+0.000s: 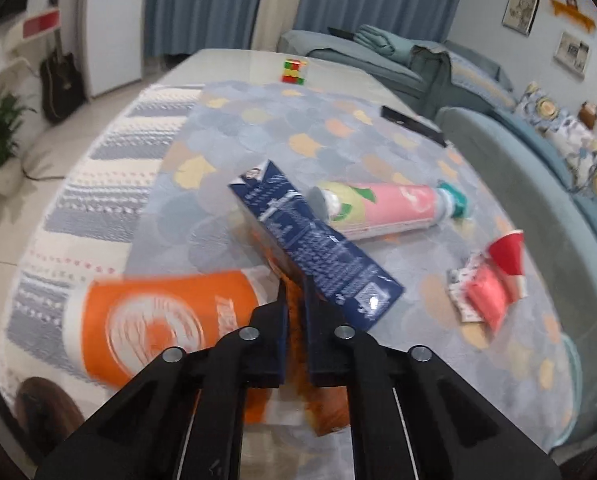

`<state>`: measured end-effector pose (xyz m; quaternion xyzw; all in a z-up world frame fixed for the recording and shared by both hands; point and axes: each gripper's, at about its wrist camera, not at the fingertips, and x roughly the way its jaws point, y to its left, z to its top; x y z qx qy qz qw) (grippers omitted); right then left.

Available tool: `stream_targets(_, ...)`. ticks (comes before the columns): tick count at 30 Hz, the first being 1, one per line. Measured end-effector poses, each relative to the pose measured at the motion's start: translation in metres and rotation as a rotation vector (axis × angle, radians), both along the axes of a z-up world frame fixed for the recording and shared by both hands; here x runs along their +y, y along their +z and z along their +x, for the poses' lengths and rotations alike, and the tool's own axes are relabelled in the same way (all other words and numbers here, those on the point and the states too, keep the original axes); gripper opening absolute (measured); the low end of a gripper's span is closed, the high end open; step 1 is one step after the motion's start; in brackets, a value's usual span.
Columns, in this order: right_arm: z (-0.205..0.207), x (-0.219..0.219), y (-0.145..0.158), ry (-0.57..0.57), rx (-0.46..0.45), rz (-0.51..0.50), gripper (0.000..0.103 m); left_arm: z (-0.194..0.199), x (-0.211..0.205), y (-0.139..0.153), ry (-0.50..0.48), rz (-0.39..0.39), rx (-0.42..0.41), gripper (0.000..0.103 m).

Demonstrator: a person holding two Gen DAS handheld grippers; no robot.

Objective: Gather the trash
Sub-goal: 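Grasp the orange wrapper with the left tool while the right tool grasps the red-white paper cup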

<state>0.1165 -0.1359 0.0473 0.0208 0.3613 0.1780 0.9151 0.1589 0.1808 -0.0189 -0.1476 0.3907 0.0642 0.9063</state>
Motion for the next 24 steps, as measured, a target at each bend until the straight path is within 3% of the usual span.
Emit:
stream_targets(12, 0.041, 0.050, -0.021, 0.098, -0.027, -0.164, 0.056, -0.031, -0.011, 0.030, -0.061, -0.085, -0.097, 0.000)
stream_targets(14, 0.062, 0.054, -0.022, 0.093, -0.015, -0.167, 0.057, -0.042, -0.015, 0.036, -0.076, -0.073, -0.119, 0.000)
stream_targets(17, 0.092, 0.063, -0.034, 0.065, 0.008, -0.207, 0.069, -0.054, -0.025, 0.044, -0.112, -0.044, -0.148, 0.000)
stream_targets(24, 0.127, 0.098, -0.064, 0.020, -0.018, -0.363, 0.069, -0.066, -0.047, 0.057, -0.145, 0.077, -0.227, 0.000)
